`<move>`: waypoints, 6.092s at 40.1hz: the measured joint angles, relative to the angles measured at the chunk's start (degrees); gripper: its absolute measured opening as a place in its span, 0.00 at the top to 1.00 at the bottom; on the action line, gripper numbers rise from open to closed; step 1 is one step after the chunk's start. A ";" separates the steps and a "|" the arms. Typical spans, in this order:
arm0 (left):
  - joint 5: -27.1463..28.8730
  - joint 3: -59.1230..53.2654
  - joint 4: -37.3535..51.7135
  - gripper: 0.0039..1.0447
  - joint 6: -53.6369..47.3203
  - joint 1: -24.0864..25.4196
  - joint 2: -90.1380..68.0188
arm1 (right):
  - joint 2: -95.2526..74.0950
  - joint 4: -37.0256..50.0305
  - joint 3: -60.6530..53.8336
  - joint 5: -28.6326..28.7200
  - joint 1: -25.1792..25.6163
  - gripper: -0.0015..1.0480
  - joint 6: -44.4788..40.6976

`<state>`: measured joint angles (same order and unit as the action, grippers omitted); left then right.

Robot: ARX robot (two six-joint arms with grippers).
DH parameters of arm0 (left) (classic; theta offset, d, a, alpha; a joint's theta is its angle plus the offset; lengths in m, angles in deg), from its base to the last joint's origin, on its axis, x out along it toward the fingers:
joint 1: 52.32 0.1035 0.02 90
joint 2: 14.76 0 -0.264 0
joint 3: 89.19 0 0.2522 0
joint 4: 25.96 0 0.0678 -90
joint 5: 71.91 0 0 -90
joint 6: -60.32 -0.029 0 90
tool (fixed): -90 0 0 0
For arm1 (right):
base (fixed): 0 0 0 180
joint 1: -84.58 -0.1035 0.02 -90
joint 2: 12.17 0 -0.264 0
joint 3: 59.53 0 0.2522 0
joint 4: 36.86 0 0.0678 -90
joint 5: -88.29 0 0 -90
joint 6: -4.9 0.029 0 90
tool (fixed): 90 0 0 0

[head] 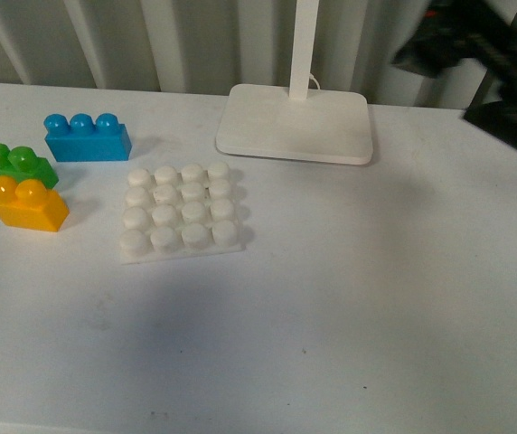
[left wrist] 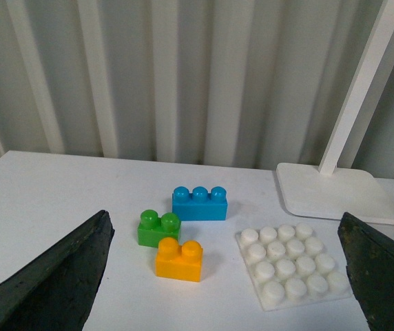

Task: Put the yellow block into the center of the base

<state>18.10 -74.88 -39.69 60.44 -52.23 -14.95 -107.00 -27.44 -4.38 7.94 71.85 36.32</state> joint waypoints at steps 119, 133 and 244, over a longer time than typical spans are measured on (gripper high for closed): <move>-6.73 21.40 57.22 0.06 -6.08 -1.51 -106.29 | 94.57 -23.10 -41.03 -9.62 12.74 0.09 -31.26; -8.04 28.00 54.05 0.06 -8.35 2.08 -112.61 | 94.57 -23.10 -41.03 -9.62 12.74 0.09 -31.26; 1.11 31.36 43.15 0.37 -1.79 -4.31 -106.62 | 94.57 -23.08 -41.03 -9.62 12.74 0.09 -31.26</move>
<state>19.21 -43.51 3.45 58.65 -56.53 -121.56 -12.42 -50.52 -45.41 -1.67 84.59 5.06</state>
